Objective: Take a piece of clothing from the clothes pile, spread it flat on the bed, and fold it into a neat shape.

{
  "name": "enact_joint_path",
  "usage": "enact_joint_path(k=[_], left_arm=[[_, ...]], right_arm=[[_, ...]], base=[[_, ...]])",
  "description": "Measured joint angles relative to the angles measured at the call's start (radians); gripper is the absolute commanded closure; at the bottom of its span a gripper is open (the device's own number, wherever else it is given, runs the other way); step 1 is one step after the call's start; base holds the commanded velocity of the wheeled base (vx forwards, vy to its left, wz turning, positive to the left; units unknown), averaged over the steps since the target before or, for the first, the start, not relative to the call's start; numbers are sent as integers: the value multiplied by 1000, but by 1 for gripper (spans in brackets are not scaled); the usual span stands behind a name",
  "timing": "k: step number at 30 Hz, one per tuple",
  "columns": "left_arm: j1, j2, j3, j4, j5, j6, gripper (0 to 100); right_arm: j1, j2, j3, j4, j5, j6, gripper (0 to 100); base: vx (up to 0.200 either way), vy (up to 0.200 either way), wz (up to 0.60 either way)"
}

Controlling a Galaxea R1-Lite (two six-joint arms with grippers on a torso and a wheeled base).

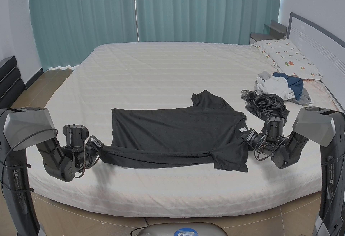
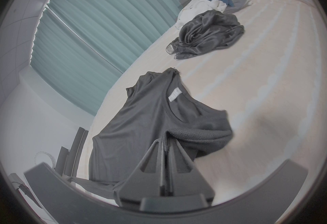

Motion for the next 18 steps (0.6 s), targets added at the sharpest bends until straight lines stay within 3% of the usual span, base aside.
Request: enact_joint_path(k=[11, 18], left_arm=[[1, 26, -7, 0, -1, -3, 100], [0, 27, -1, 0, 0, -3, 100]], right_arm=[[-13, 84, -13, -117, 4, -1, 0], [-49, -8, 129, -153, 93, -2, 0]], base=[[0, 0, 0], [0, 0, 0]])
